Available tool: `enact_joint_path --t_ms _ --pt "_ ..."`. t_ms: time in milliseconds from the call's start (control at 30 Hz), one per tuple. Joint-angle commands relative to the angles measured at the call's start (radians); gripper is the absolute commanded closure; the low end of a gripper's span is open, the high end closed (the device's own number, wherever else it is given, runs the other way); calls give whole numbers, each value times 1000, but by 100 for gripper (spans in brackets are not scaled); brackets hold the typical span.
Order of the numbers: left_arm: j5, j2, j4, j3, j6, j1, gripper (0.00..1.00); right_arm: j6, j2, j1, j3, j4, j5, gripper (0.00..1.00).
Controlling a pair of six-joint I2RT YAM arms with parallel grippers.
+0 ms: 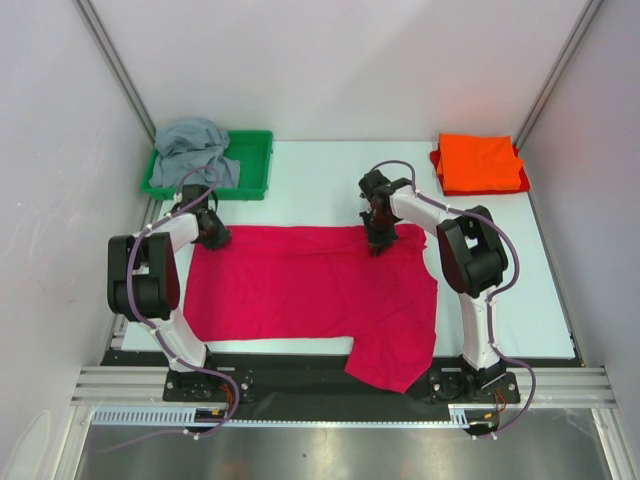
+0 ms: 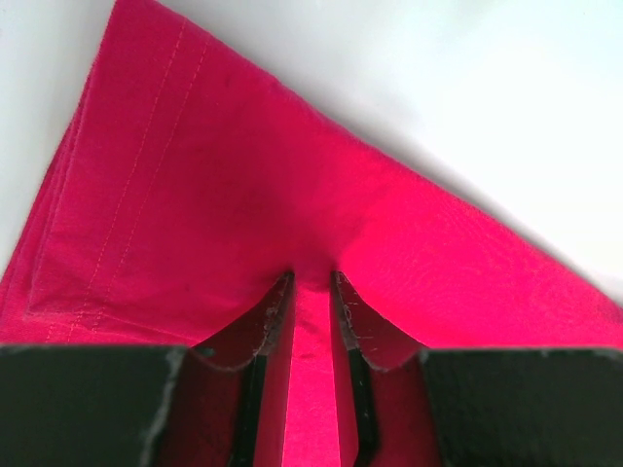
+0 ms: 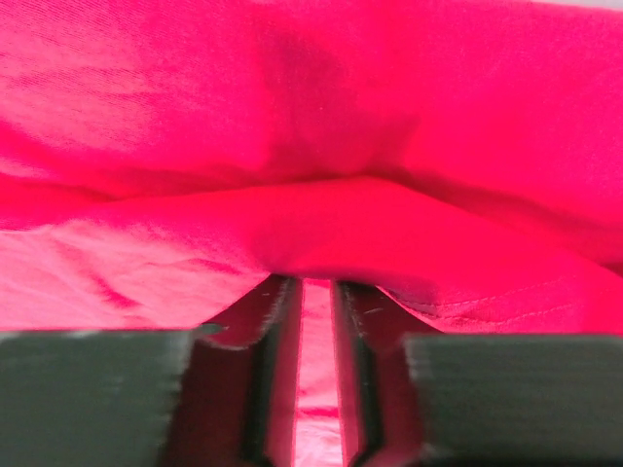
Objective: Fold and stack the t-shirts
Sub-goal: Fold the tshirt
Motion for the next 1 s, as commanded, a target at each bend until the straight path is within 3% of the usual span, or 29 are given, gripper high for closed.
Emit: enact_joint_path --t_ms 0,100,267,567,700,967 --pt "-29 27 18 8 21 2 74 -8 15 -3 30 12 19 81" --pt "-29 28 19 6 22 4 74 -10 4 -3 34 4 24 95" --pt "-27 34 22 6 19 4 74 -19 -22 12 82 -57 46 100" --pt "-29 28 21 5 28 4 74 58 -98 54 104 -234 -81 100" --pt "-30 25 18 3 38 5 74 137 -152 98 38 -240 -198 100" --pt "-48 19 22 -9 56 5 74 240 -221 176 -83 -190 -267 100"
